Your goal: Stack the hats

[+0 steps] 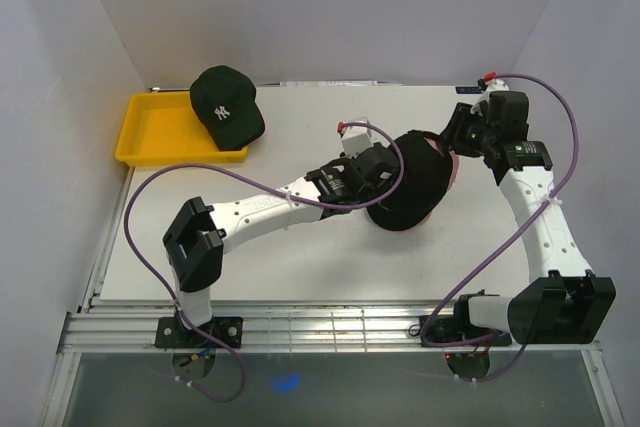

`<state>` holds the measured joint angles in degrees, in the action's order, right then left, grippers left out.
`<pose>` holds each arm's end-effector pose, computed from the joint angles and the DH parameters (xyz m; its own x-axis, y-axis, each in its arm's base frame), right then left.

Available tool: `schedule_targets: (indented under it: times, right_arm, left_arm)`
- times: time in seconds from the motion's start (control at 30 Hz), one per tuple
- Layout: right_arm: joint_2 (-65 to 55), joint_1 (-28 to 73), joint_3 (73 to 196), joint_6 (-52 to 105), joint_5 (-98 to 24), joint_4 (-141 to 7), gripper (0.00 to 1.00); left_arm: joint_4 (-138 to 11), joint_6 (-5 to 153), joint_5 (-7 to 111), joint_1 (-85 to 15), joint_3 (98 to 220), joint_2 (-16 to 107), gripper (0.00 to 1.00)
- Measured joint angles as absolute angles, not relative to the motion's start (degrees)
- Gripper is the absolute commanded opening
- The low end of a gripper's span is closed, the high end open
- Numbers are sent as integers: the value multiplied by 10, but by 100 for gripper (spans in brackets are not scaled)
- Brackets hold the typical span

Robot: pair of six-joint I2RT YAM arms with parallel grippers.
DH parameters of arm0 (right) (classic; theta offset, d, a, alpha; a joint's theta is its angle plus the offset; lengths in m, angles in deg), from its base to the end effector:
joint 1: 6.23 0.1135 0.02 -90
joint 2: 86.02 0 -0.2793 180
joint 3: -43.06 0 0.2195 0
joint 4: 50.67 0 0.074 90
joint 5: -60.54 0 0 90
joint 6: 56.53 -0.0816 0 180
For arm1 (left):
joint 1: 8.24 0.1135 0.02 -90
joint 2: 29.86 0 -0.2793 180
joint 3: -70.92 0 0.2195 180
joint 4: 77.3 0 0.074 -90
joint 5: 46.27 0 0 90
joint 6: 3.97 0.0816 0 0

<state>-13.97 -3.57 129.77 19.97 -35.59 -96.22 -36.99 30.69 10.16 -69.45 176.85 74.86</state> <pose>0.2787 0.0217 0.3551 -0.5308 0.2077 -0.8216 -0.0142 0.9672 0.2536 0.2421 -0.3469 0.2987 -0.6034 -0.3251 -0.7282 0.0479 0.8967 -0.4400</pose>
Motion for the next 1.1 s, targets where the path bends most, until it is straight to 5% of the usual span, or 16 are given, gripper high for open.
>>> schedule_targets:
  times: [1.1]
  right_arm:
    - [-66, -62, 1246, 189, -336, -860, 35]
  left_arm:
    - [-370, 292, 97, -678, 1698, 743, 51]
